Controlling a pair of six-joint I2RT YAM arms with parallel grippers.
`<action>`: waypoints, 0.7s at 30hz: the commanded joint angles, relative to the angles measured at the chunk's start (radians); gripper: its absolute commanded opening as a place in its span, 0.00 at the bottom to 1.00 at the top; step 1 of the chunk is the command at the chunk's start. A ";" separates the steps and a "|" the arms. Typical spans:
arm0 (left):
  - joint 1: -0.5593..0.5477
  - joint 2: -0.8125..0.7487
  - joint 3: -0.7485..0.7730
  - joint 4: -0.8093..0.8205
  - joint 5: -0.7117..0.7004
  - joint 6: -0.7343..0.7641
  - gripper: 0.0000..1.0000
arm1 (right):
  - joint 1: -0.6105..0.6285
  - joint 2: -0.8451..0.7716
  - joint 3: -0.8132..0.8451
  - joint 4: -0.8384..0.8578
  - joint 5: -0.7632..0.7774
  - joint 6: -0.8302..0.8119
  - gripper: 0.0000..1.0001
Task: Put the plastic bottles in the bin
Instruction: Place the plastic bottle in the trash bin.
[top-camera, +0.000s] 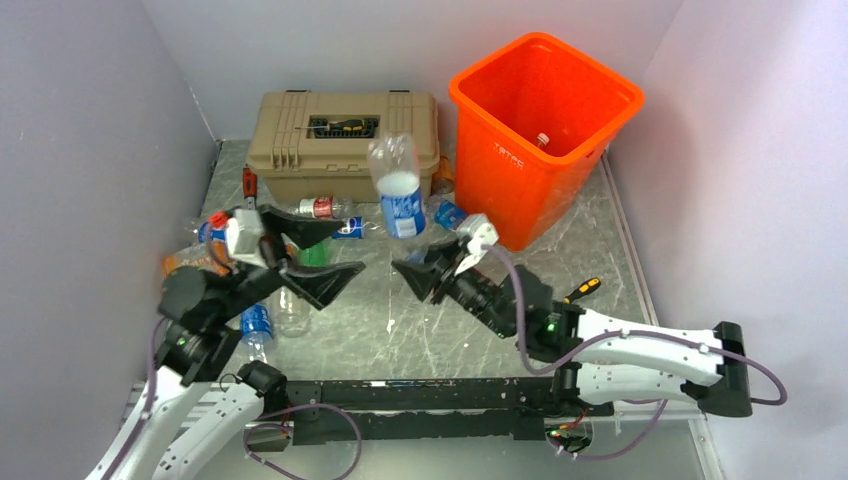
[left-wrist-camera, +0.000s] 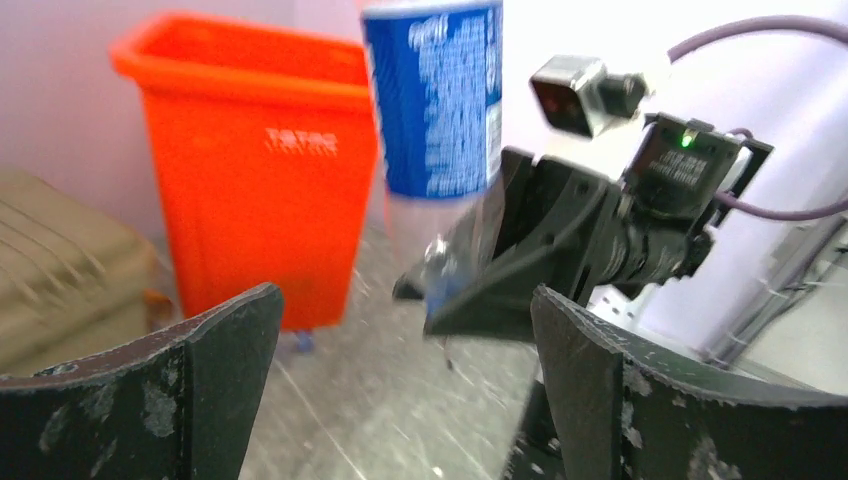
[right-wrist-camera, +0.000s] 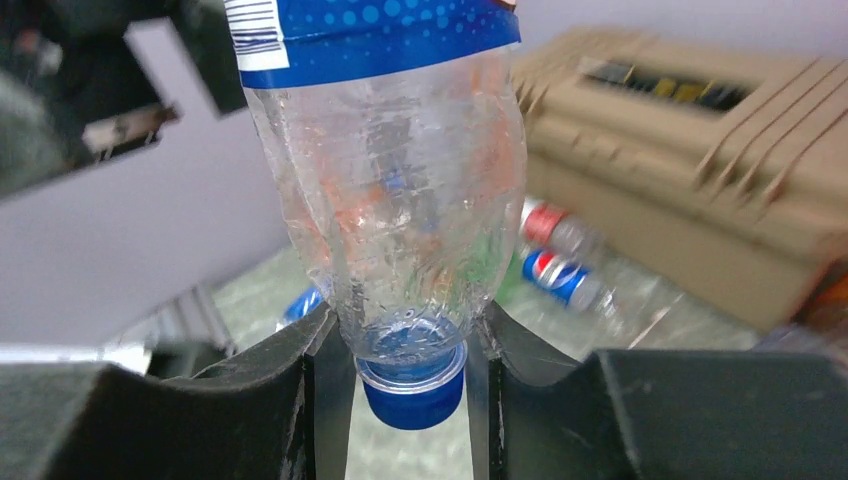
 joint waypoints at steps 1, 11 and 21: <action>-0.003 -0.033 0.129 -0.268 -0.184 0.245 1.00 | 0.002 -0.031 0.257 -0.187 0.192 -0.220 0.00; -0.001 0.022 0.004 -0.292 -0.517 0.257 0.98 | -0.426 0.111 0.671 -0.365 0.277 -0.257 0.00; 0.009 0.047 0.007 -0.372 -0.555 0.257 0.94 | -0.771 0.266 0.754 -0.219 0.251 -0.192 0.00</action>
